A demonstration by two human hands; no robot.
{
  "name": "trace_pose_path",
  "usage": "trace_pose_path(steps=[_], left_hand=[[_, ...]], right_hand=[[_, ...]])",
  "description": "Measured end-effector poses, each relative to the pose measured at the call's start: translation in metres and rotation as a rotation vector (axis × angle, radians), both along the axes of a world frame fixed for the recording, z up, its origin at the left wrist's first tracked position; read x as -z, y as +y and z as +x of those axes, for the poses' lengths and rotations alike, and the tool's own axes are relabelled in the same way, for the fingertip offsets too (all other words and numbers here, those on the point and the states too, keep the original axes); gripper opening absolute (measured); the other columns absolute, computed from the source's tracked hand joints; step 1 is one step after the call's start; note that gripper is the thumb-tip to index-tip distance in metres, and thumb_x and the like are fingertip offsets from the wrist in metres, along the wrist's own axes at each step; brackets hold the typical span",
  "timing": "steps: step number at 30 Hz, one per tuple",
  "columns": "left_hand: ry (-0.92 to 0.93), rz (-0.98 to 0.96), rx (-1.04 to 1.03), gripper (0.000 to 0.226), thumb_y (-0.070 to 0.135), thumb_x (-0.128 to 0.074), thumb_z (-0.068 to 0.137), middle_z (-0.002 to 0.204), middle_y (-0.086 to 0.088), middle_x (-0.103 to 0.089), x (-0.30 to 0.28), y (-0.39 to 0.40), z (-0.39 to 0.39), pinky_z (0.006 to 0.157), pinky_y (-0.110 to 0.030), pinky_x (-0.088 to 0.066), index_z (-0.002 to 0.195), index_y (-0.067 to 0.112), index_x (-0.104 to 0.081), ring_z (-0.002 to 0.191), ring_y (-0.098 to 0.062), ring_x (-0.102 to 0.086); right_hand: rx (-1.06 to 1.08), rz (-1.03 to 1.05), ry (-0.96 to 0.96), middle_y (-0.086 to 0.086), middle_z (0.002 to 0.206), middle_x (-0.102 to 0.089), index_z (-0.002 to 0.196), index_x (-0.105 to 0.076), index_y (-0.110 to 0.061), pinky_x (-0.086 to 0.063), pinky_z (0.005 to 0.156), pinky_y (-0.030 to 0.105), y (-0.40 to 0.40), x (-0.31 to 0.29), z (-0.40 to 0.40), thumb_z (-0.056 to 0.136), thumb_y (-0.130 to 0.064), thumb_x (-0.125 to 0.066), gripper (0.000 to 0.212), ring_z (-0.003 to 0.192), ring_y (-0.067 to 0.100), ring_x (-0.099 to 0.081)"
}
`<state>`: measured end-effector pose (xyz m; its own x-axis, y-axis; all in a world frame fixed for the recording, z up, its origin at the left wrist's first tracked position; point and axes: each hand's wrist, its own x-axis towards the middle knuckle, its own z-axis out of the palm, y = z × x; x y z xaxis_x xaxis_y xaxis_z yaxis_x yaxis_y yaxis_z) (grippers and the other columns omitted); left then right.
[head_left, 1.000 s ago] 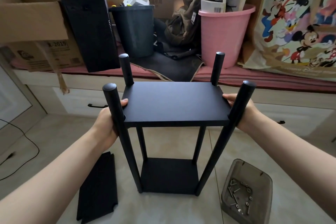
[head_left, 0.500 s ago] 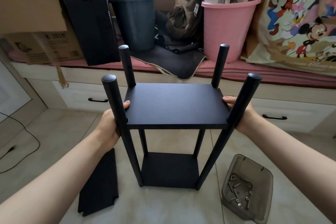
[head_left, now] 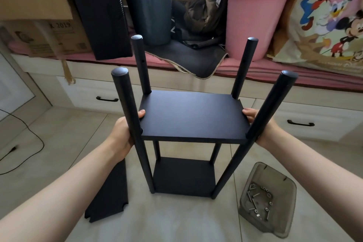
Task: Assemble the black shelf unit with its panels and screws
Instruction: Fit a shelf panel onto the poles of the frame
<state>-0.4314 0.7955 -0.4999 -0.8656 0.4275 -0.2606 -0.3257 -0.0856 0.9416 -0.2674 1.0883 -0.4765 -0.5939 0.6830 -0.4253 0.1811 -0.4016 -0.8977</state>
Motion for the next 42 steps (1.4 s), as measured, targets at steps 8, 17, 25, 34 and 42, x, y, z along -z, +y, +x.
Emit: trace_pose_path(steps=[8, 17, 25, 34, 42], left_hand=[[-0.019, -0.003, -0.023, 0.029, 0.027, -0.062, 0.097, 0.108, -0.014, -0.069, 0.009, 0.002, 0.000, 0.093, -0.041, -0.049, 0.113, 0.003, -0.068, 0.104, -0.030, -0.065], [-0.031, 0.002, -0.029, 0.037, 0.026, -0.061, 0.098, 0.105, -0.015, -0.059, 0.021, 0.000, 0.001, 0.089, -0.042, -0.041, 0.120, -0.004, -0.063, 0.097, -0.030, -0.055], [-0.048, 0.002, -0.024, 0.025, 0.024, -0.062, 0.097, 0.103, -0.015, -0.054, 0.026, 0.000, -0.001, 0.082, -0.039, -0.039, 0.109, 0.003, -0.061, 0.095, -0.030, -0.049], [-0.066, 0.013, -0.044, 0.031, 0.025, -0.061, 0.096, 0.106, -0.015, -0.065, 0.032, 0.004, -0.004, 0.082, -0.036, -0.046, 0.116, 0.001, -0.066, 0.096, -0.029, -0.062], [-0.045, -0.009, 0.001, 0.044, 0.028, -0.063, 0.094, 0.109, -0.017, -0.061, 0.035, -0.001, -0.008, 0.089, -0.043, -0.042, 0.124, -0.004, -0.063, 0.100, -0.033, -0.057]], right_hand=[[-0.001, -0.007, -0.030, 0.006, 0.093, -0.068, 0.089, -0.067, -0.011, -0.048, 0.059, 0.032, 0.004, 0.008, -0.001, 0.096, -0.013, -0.055, 0.014, 0.079, 0.024, -0.064], [-0.003, -0.066, -0.030, 0.003, 0.078, -0.074, 0.090, -0.068, -0.012, -0.052, 0.049, 0.027, 0.003, 0.026, 0.005, 0.094, -0.015, -0.059, 0.010, 0.060, 0.019, -0.071], [-0.039, -0.020, 0.005, -0.002, 0.078, -0.076, 0.097, -0.069, -0.017, -0.055, 0.045, 0.027, 0.009, 0.034, -0.004, 0.098, -0.010, -0.054, 0.016, 0.062, 0.015, -0.073], [-0.080, -0.024, -0.003, -0.003, 0.071, -0.076, 0.094, -0.067, -0.017, -0.053, 0.041, 0.026, 0.013, 0.035, -0.010, 0.098, -0.010, -0.053, 0.016, 0.057, 0.012, -0.072], [-0.072, -0.039, -0.054, 0.001, 0.100, -0.069, 0.102, -0.068, -0.019, -0.053, 0.058, 0.031, 0.012, 0.052, -0.013, 0.102, -0.011, -0.048, 0.021, 0.088, 0.018, -0.067]])
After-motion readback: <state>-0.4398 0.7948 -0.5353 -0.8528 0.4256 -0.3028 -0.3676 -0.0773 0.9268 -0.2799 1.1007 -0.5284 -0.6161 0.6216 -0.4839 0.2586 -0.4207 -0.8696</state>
